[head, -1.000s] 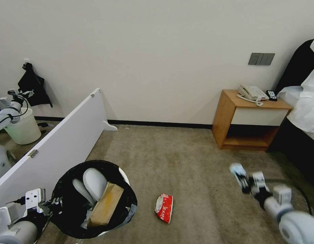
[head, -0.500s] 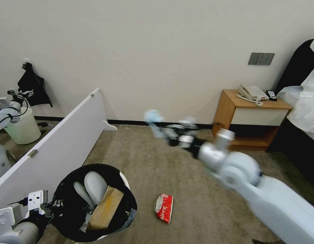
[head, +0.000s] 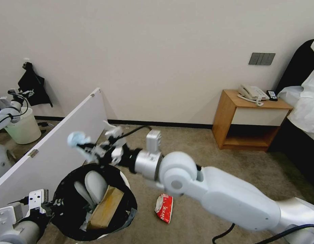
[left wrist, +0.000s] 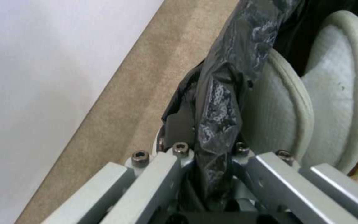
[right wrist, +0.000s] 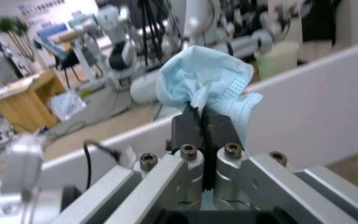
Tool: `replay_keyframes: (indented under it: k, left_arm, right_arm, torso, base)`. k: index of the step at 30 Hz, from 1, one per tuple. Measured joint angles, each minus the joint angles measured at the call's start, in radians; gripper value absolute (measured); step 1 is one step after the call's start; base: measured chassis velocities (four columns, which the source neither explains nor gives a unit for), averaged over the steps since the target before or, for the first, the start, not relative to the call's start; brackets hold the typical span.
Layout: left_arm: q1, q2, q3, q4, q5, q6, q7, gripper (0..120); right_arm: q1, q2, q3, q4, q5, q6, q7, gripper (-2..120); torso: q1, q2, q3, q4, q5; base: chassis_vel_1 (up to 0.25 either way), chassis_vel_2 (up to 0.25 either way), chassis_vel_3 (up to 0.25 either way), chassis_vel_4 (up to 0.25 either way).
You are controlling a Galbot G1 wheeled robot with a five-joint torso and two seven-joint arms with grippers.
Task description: Pick up the trash bin, then pick up the garbage from the floor and place it into the trash bin.
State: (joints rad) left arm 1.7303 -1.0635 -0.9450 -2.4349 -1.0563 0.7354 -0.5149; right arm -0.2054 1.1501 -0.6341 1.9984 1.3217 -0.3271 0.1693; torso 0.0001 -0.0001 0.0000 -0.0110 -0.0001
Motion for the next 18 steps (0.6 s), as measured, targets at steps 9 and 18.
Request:
replay_keyframes:
  k: [9,18]
  left_arm:
    - [0.002,0.002,-0.007,-0.005,0.0,0.0,-0.002,3]
    - [0.003,0.002,-0.003,-0.005,0.001,0.0,-0.003,3]
  right_arm:
    - [-0.038,-0.027,-0.062,0.005,-0.004,-0.086,0.066,0]
    - [-0.052,-0.01,-0.118,-0.022,0.01,-0.162,0.138,0]
  torso:
    - [0.0,0.0,0.0,-0.0004,0.0001]
    - [0.0,0.0,0.0,0.0,0.0]
  base:
    - [0.0,0.0,0.0,0.0]
    - [0.0,0.0,0.0,0.0]
